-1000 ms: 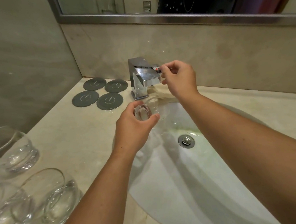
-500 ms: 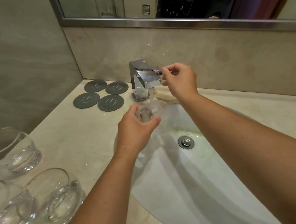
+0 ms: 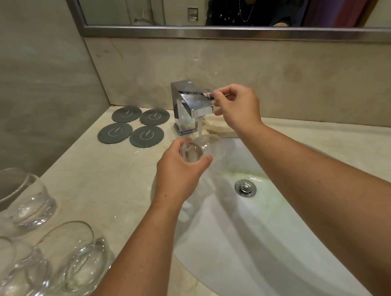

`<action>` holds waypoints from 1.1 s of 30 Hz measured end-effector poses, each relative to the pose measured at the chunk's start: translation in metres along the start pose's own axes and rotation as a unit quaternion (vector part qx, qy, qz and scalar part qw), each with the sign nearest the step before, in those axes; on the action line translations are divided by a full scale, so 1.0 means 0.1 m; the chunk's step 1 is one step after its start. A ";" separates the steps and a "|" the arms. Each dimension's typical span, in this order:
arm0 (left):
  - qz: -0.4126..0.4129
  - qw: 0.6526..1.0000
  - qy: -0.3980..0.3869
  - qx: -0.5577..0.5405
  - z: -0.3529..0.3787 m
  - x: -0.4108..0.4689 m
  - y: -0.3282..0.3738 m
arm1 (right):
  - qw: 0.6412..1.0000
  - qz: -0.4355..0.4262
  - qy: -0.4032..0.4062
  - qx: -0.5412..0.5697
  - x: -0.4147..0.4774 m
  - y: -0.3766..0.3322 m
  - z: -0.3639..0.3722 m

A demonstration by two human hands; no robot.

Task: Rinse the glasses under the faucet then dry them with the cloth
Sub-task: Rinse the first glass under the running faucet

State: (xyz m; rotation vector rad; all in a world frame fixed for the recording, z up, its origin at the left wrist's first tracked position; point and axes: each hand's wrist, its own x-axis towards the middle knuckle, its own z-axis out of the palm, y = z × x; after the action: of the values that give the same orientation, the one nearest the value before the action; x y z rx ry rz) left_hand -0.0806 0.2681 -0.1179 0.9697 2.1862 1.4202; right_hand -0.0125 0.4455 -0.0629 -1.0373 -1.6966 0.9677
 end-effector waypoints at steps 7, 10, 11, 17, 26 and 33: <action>-0.004 1.000 0.000 -0.003 0.00 0.00 0.01 | 1.000 -0.002 -0.006 -0.011 0.00 -0.02 0.00; -0.004 1.000 0.001 0.001 0.00 0.00 0.01 | 1.000 0.000 -0.008 -0.011 0.00 -0.02 -0.01; -0.004 1.000 0.001 0.002 0.00 0.01 0.00 | 1.000 0.000 -0.008 -0.012 0.00 -0.02 -0.01; -0.006 1.000 0.006 0.000 0.00 0.01 0.00 | 0.999 0.041 -0.005 0.016 -0.15 0.04 -0.04; 0.015 0.999 0.033 -0.014 -0.02 -0.03 0.07 | 0.988 0.096 -0.119 0.020 -1.05 0.34 -0.22; 0.041 0.999 0.022 0.002 0.01 -0.06 0.20 | 0.966 -0.023 -0.225 -0.127 -1.21 0.50 -0.20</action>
State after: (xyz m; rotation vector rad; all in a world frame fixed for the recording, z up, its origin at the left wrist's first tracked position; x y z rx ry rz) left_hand -0.0690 0.2693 -0.1009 1.0501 2.2057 1.4868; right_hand 0.0469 0.3538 -0.1374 -0.9834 -2.2567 1.0277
